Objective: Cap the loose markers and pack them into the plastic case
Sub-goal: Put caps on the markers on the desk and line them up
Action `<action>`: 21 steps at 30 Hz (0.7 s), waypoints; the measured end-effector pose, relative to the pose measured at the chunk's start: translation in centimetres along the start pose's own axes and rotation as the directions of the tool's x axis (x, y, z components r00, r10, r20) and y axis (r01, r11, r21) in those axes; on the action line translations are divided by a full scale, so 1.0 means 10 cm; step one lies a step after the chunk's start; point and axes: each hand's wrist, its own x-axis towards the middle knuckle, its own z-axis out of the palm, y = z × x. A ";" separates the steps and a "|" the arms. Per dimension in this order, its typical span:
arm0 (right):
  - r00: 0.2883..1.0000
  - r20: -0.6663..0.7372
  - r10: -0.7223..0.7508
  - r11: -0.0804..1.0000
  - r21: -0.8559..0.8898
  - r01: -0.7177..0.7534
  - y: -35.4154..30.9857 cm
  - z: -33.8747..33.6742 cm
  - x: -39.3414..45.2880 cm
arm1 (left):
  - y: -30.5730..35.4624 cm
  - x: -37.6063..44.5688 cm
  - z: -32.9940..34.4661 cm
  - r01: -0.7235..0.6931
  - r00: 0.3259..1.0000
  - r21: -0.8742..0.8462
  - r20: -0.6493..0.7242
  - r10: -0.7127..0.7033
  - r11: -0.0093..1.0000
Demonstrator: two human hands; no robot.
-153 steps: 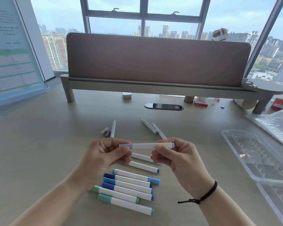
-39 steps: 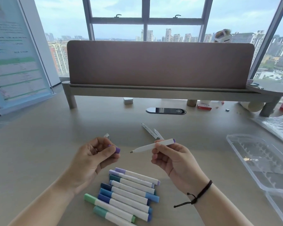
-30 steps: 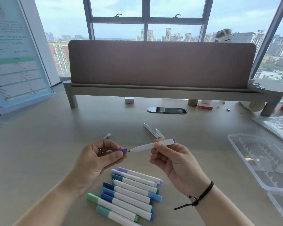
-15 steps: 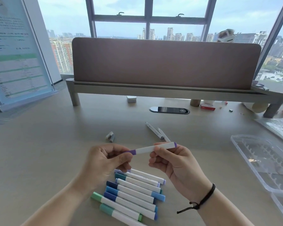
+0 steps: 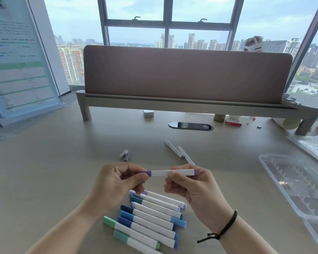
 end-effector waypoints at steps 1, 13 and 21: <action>1.000 -0.017 -0.007 0.997 -0.076 0.006 0.01 -0.01 0.01 | -0.01 0.02 -0.02 -0.004 1.000 0.031 -0.005 0.004 0.999; 0.975 0.046 -0.219 0.292 -0.950 0.110 0.24 -0.24 0.14 | -0.36 0.17 -0.27 -0.028 0.978 0.533 -0.162 0.134 0.846; 0.971 0.123 -0.207 0.234 -0.957 0.171 0.26 -0.26 0.14 | -0.41 0.19 -0.26 -0.034 0.978 0.594 -0.145 0.148 0.804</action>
